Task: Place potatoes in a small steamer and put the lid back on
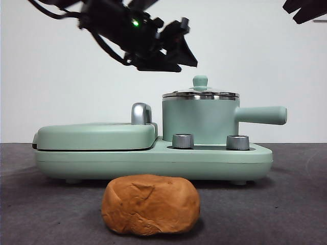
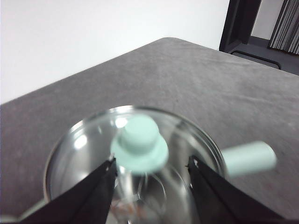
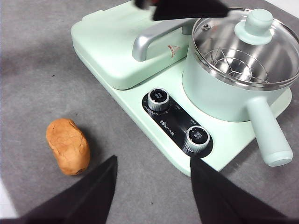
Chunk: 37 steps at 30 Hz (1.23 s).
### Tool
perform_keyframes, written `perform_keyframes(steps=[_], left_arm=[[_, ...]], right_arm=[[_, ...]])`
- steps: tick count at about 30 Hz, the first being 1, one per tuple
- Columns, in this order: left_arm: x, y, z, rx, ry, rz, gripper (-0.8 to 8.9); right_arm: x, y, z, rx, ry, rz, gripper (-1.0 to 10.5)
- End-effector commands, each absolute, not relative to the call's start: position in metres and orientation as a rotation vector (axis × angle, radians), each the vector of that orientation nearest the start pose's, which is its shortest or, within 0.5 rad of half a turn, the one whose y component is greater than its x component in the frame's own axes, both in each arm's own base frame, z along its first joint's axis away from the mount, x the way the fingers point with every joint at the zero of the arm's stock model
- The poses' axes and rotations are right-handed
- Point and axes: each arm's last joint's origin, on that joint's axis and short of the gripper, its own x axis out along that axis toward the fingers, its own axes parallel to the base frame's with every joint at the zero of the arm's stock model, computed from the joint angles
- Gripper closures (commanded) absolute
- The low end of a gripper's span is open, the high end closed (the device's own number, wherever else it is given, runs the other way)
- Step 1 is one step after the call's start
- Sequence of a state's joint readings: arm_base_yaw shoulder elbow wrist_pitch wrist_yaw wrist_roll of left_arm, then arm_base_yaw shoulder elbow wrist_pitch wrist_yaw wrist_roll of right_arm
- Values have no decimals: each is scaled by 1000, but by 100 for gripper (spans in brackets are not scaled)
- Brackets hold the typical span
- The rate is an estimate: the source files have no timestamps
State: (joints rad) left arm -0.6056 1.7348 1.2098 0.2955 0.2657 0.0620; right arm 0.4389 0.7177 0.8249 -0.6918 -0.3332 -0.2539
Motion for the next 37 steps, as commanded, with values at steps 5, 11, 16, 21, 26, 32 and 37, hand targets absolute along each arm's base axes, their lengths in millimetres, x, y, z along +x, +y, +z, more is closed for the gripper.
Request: perform_keyframes(steps=[5,11,16,21,26,32,37], left_arm=[[354,-259,272,89,171,-881,561],[363,-267,264,92,182,-884,561],[365,-269,255,97,213,-884,561],[365,-269,253,101,236,-883,561],[365,-268,251,104,248,-883,571],[365,-269,251,109,244,-884,610],[366,-269,250,115,242,-884,610]], right_arm=[[121,69,315,-257,484,823,700],[121,69,315,-257,484,823,700],[122,68,315,-262,485,808,700],[122,68,315,-264,485,802,700],[122,68,315,-264,485,802,700],[122,68,315,-264,485,802,700],[122,68,315,-264,486,802,700]])
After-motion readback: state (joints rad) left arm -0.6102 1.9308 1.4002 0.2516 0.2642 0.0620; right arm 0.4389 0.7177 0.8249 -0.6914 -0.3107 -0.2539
